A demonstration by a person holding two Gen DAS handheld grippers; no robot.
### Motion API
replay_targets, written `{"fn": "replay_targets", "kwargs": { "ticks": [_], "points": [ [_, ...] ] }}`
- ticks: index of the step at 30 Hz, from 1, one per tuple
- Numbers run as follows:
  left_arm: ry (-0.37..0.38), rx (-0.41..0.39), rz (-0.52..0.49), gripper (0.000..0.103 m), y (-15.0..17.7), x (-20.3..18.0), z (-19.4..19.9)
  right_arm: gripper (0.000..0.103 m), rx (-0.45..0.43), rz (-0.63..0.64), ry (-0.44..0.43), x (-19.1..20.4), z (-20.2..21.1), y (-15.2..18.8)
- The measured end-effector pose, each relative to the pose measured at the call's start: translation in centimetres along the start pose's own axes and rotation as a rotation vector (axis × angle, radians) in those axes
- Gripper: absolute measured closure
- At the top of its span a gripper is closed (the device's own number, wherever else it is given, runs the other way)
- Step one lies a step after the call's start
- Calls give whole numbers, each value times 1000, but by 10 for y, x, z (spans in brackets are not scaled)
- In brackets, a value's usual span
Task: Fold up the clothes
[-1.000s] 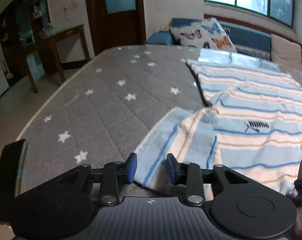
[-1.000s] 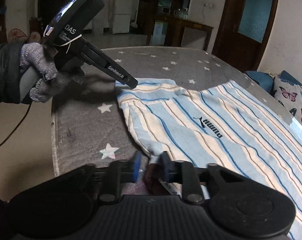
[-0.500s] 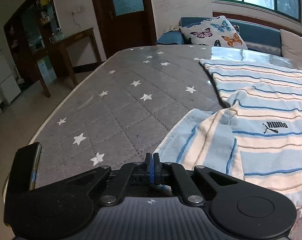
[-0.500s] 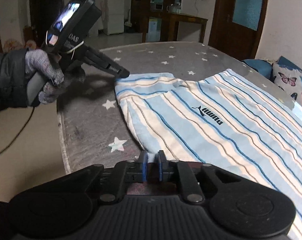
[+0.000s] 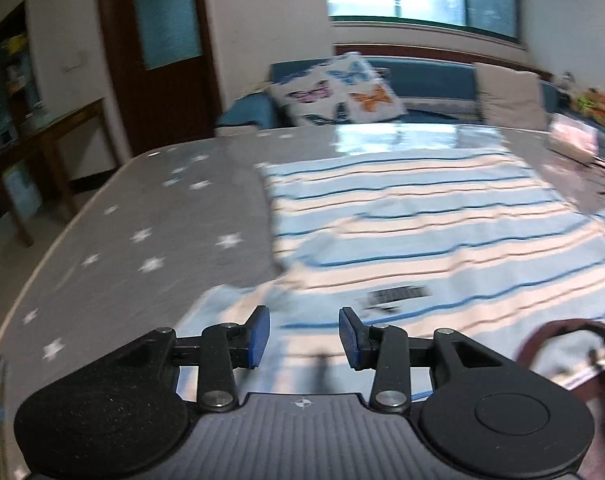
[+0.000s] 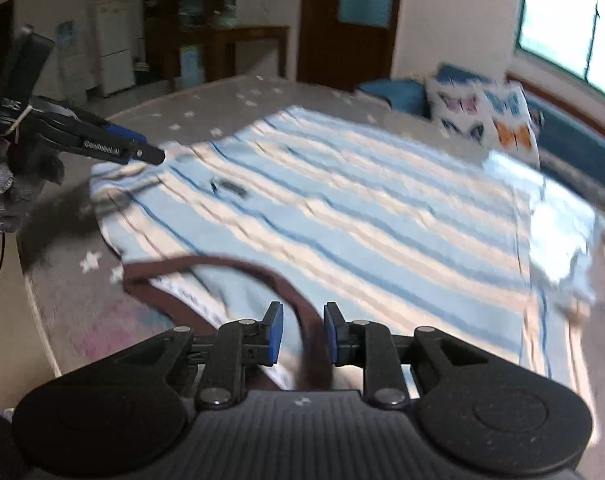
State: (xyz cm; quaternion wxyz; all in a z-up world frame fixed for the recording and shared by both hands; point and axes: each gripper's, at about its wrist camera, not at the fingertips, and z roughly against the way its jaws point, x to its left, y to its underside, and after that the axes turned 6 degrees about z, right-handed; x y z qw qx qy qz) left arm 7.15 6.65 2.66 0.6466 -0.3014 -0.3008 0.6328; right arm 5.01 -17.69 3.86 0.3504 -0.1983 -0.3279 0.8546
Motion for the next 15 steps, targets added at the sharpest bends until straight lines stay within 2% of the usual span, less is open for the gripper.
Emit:
{"fn": "replay_targets", "kwargs": {
  "ticks": [4, 7, 10, 15],
  "points": [
    [57, 5, -41, 58, -5, -30, -8, 82, 48, -40, -1, -5, 4, 24],
    [102, 15, -77, 58, -8, -53, -14, 81, 44, -63, -11, -8, 16, 34],
    [139, 13, -116, 57, -11, -77, -19, 80, 16, -71, -16, -9, 31, 33],
    [192, 11, -167, 54, -8, -113, -29, 78, -29, -144, 31, -27, 44, 34]
  ]
}}
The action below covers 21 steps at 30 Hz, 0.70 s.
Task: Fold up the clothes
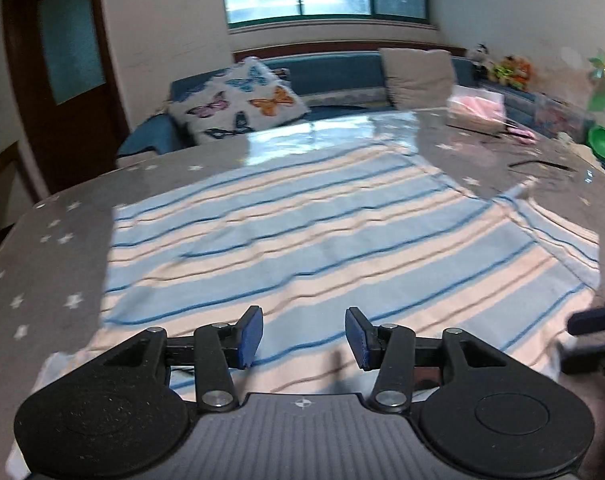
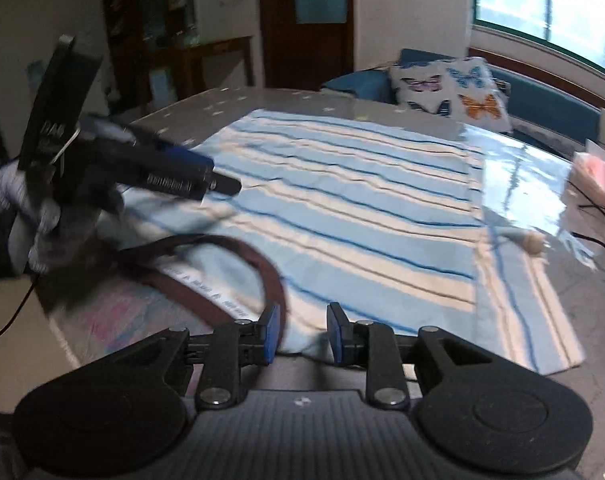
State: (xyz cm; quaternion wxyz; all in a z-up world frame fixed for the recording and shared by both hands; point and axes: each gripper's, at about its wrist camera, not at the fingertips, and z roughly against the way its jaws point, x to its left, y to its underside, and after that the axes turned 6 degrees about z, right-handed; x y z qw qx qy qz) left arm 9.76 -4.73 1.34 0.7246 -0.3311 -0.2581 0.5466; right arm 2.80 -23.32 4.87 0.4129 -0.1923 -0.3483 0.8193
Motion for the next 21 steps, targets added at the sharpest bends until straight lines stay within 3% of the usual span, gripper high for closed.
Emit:
{"fn": "replay_targets", "kwargs": {
  "ticks": [5, 9, 17, 21],
  "points": [
    [28, 21, -85, 52, 15, -28, -8, 77, 48, -47, 29, -16, -8, 12],
    [17, -5, -139, 51, 27, -41, -2, 70, 25, -76, 47, -31, 3, 16],
    [57, -16, -202, 46, 36, -53, 9, 70, 0, -222, 322, -104, 7, 28],
    [89, -15, -233, 45, 39, -60, 12, 69, 9, -293, 412, -135, 8, 40]
  ]
}}
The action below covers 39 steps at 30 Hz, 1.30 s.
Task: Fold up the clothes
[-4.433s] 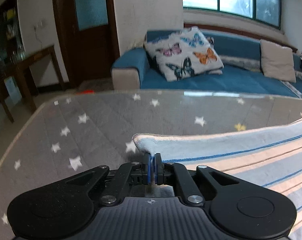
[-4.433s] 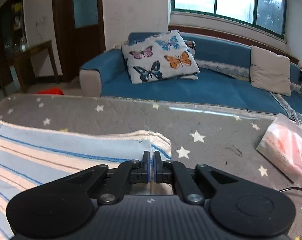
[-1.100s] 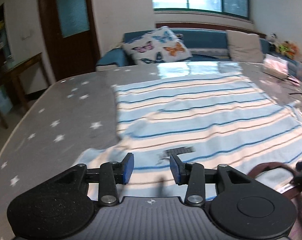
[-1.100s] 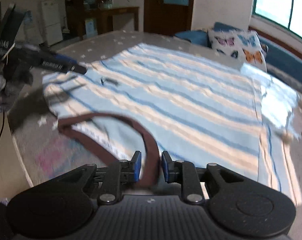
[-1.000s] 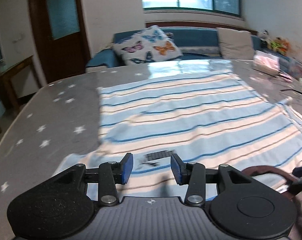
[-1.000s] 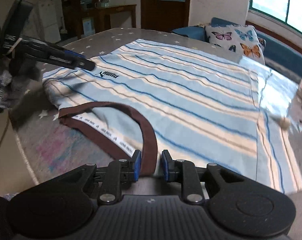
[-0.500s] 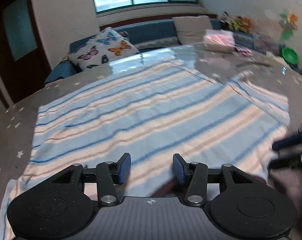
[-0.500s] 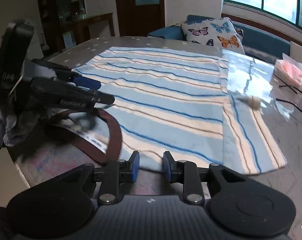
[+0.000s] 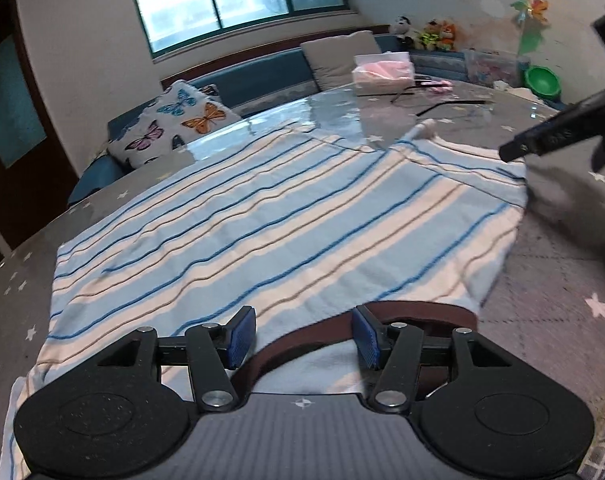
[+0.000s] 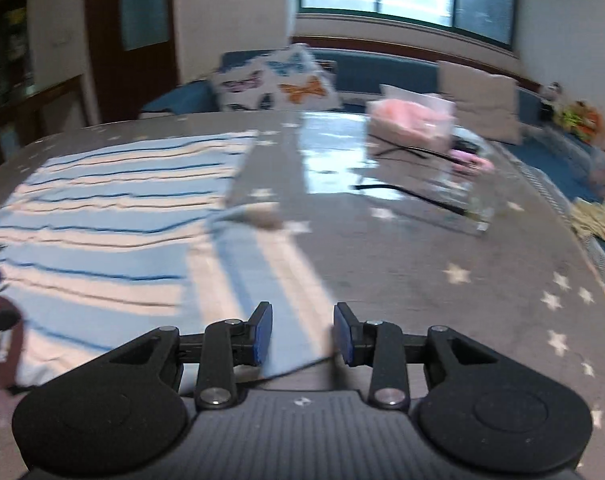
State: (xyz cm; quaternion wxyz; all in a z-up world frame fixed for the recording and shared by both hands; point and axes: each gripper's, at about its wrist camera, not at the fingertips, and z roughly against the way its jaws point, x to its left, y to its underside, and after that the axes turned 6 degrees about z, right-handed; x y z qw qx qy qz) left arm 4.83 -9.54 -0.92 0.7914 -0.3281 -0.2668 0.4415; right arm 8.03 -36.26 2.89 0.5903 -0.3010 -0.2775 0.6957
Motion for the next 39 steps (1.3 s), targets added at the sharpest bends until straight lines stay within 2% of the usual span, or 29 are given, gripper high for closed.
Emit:
{"fn": "replay_targets", "kwargs": {
  "ticks": [4, 6, 7, 8, 9, 11, 15, 20, 29, 33, 39],
  "points": [
    [8, -2, -32, 43, -1, -6, 2, 69, 30, -43, 17, -13, -12, 6],
    [11, -6, -16, 42, -4, -4, 2, 70, 26, -57, 14, -12, -15, 7],
    [14, -7, -8, 40, -7, -3, 2, 73, 23, -59, 16, -12, -15, 8],
    [19, -10, 0, 37, -10, -3, 1, 83, 21, -63, 15, -13, -15, 9],
    [20, -11, 5, 36, -12, -3, 1, 88, 21, -66, 12, -13, -14, 10],
    [24, -22, 7, 35, -17, -4, 0, 95, 15, -68, 8, -14, -11, 10],
    [39, -27, -7, 32, -24, -12, -6, 95, -18, -83, 17, -16, 0, 8],
    [47, -6, -11, 31, -24, -19, -17, 95, 2, -104, 15, -15, -4, 17],
    [61, 11, 11, 28, -23, -21, -24, 95, -32, -149, -12, -18, 12, 5],
    [57, 9, 22, 27, -21, -19, -22, 95, -99, -109, -75, -2, 37, -10],
    [27, 1, 66, 25, -15, -4, -13, 96, -169, -19, -202, 44, 53, -30]
  ]
}}
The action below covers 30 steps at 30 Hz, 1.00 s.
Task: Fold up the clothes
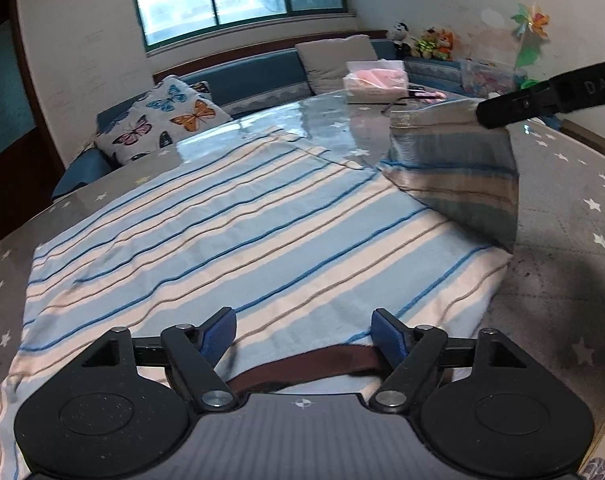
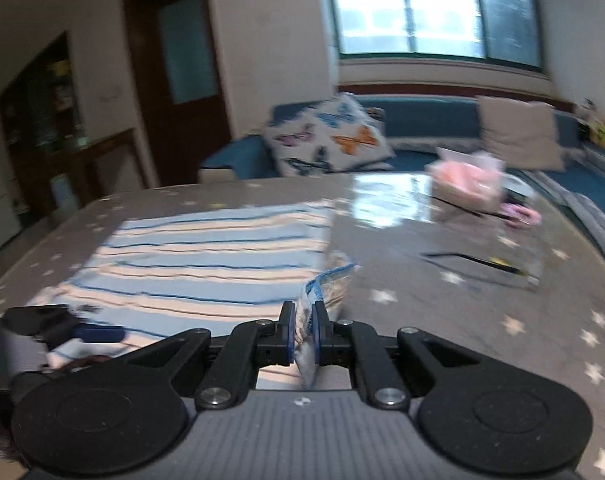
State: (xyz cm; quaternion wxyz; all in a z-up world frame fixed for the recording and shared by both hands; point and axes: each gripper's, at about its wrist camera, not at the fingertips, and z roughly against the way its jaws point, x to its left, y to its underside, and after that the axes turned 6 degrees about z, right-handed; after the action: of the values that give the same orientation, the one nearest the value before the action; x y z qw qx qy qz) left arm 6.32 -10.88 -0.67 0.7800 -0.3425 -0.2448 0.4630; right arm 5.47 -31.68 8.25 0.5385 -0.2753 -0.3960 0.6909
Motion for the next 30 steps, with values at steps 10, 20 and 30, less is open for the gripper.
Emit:
{"fn": "replay_targets", "kwargs": {
  "ticks": [10, 20, 30],
  "points": [
    [-44, 8, 53, 22, 9, 19, 8, 87, 98, 77, -180, 58, -49, 9],
    [-61, 5, 98, 18, 9, 31, 10, 86, 194, 71, -51, 23, -80, 24],
    [-142, -25, 182, 14, 14, 62, 34, 86, 176, 128, -16, 16, -114, 3]
  ]
}}
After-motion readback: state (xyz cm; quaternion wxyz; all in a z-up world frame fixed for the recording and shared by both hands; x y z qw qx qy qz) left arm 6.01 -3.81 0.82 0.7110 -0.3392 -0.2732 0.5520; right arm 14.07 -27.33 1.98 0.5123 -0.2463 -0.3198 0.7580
